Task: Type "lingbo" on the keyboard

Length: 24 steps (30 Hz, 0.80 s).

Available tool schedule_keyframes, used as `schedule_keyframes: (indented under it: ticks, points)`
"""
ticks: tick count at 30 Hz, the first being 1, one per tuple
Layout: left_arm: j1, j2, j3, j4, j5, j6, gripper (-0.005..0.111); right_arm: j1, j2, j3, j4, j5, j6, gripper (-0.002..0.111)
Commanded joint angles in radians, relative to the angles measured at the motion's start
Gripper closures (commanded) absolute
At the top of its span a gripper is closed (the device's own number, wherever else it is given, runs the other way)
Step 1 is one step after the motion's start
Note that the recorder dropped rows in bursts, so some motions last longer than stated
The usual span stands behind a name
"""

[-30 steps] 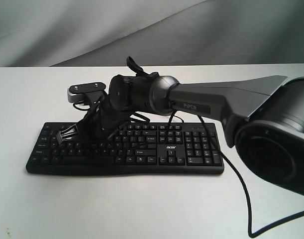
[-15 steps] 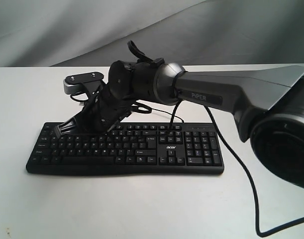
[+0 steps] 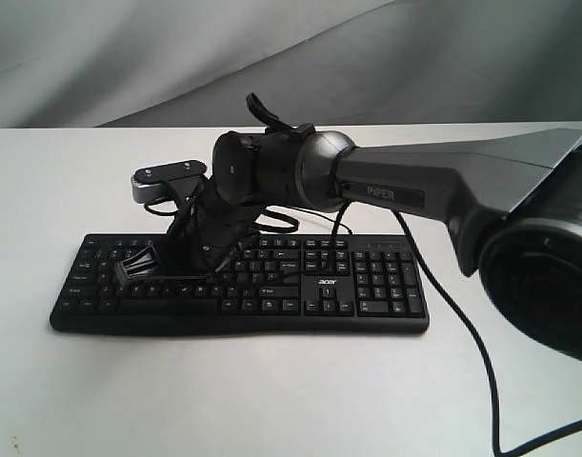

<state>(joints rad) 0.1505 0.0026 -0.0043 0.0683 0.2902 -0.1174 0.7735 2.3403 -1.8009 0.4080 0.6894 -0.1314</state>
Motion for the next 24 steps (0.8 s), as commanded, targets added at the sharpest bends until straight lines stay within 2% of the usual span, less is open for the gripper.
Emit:
schedule_keyframes:
  ticks: [1, 24]
  points:
    - [0.002, -0.003, 0.004, -0.008, -0.005, -0.004, 0.106, 0.015, -0.01, 0.002, -0.013, -0.023, -0.006, 0.108]
    - [0.002, -0.003, 0.004, -0.008, -0.005, -0.004, 0.106, 0.026, -0.01, 0.002, -0.019, -0.093, -0.008, 0.108]
